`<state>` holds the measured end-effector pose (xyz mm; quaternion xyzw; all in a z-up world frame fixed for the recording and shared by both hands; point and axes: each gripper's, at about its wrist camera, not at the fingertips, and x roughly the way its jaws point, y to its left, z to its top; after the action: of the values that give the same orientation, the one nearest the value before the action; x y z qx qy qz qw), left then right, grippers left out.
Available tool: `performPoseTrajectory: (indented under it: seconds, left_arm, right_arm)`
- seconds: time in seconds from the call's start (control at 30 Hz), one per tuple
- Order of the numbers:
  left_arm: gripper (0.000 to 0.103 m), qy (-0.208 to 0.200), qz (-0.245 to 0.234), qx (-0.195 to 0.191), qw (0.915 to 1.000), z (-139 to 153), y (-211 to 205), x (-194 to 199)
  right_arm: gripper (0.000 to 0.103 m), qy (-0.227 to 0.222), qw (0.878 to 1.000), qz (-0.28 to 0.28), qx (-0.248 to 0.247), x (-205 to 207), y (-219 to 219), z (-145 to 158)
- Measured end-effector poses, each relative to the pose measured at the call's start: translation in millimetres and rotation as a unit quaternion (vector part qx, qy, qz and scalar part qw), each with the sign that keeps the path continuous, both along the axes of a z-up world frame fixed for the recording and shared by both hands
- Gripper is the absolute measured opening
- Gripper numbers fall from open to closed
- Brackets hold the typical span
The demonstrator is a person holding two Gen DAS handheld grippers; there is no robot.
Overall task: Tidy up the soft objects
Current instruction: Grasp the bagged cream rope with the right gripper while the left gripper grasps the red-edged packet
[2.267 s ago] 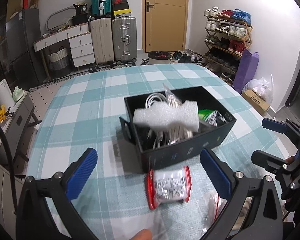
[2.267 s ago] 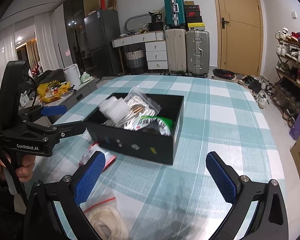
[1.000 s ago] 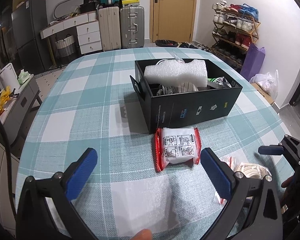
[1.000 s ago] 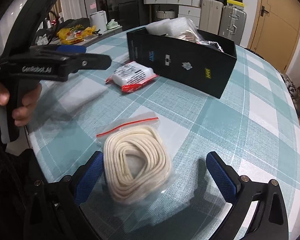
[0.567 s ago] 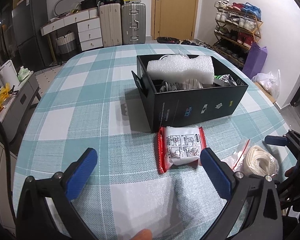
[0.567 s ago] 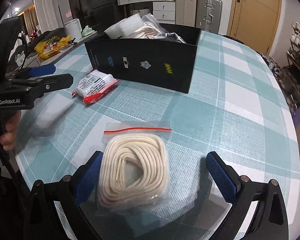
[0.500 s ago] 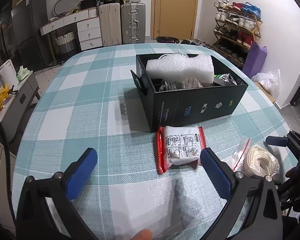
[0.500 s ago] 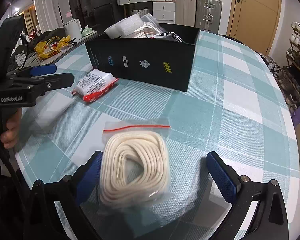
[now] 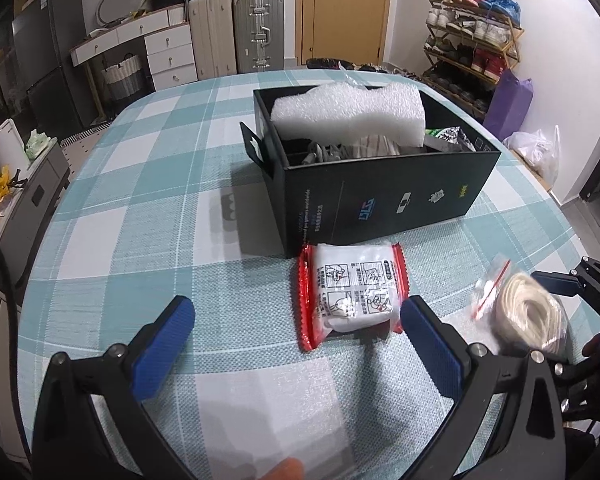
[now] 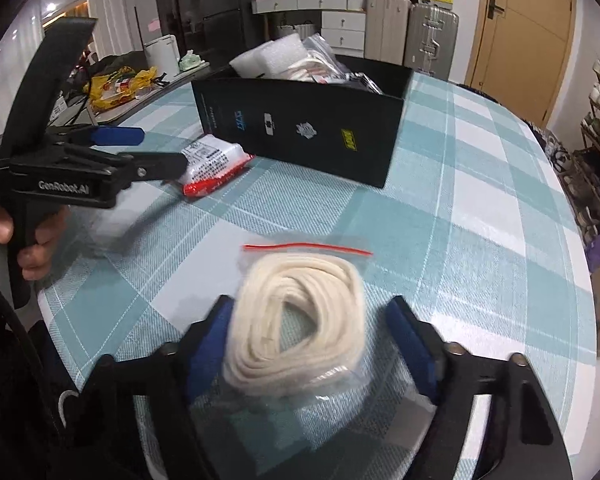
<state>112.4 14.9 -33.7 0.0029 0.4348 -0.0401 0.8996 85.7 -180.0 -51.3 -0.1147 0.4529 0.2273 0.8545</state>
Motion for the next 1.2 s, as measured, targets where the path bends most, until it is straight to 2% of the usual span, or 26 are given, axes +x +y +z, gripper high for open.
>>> performPoseTrajectory:
  seconds: [0.4,0.9,1.0,1.07,1.2]
  left_arm:
    - [0.103,0.011,-0.006,0.006,0.9999,-3.2,-4.4,5.8]
    - [0.101,0.021,-0.020,0.010,0.9995,-7.9,-13.3,10.6]
    - [0.084,0.023,-0.029,0.014,0.9992,-9.8,-17.1,11.8]
    - [0.061,0.025,-0.037,0.013,0.9989,-12.2,-19.6,10.8]
    - [0.053,0.017,-0.050,0.004,0.9986,-8.4,-21.1,4.8]
  right_arm:
    - [0.044,-0.010,1.000,-0.008,0.024,16.0,1.4,3.4]
    - [0.043,-0.044,0.997,-0.019,0.066,19.1,-4.7,27.0]
    - [0.043,-0.047,0.996,-0.019,0.068,20.0,-3.9,29.1]
    - [0.043,-0.049,0.996,-0.018,0.068,19.7,-3.3,29.8]
    - [0.043,-0.052,0.996,-0.017,0.069,18.7,-2.0,31.4]
